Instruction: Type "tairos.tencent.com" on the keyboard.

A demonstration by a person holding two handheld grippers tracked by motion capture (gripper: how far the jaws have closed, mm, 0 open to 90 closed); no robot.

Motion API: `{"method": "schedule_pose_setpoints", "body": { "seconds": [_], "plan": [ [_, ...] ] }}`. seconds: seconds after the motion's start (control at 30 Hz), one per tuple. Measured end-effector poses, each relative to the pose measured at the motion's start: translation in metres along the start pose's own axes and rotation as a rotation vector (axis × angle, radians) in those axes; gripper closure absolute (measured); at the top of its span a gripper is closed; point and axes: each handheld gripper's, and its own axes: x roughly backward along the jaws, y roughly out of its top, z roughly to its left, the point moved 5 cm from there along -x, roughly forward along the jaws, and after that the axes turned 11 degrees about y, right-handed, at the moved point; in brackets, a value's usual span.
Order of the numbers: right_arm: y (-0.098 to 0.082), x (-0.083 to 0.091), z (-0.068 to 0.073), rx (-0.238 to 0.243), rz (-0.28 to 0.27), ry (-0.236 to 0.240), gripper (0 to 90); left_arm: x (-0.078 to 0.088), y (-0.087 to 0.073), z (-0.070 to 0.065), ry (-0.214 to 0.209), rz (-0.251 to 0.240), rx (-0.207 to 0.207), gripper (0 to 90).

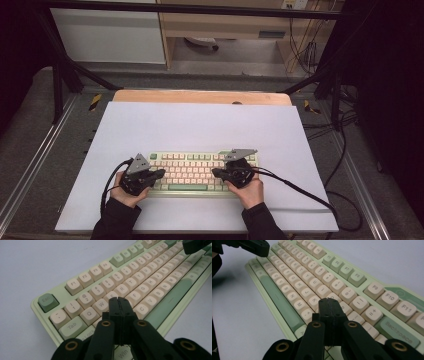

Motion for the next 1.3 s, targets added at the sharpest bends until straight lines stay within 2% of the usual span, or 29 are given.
{"method": "schedule_pose_setpoints", "body": {
  "seconds": [0.43, 0.87, 1.3],
  "plan": [
    [-0.015, 0.021, -0.002, -0.01, -0.007, 0.001, 90.0, -0.005, 0.012, -0.006, 0.004, 0.001, -0.008, 90.0],
    [-0.03, 0.027, -0.004, -0.026, -0.003, 0.002, 90.0, -0.023, 0.025, -0.015, 0.006, 0.013, -0.013, 90.0],
    [-0.035, 0.03, -0.004, -0.029, -0.006, 0.006, 90.0, -0.039, 0.023, -0.019, 0.015, 0.029, -0.018, 90.0]
  ]
}}
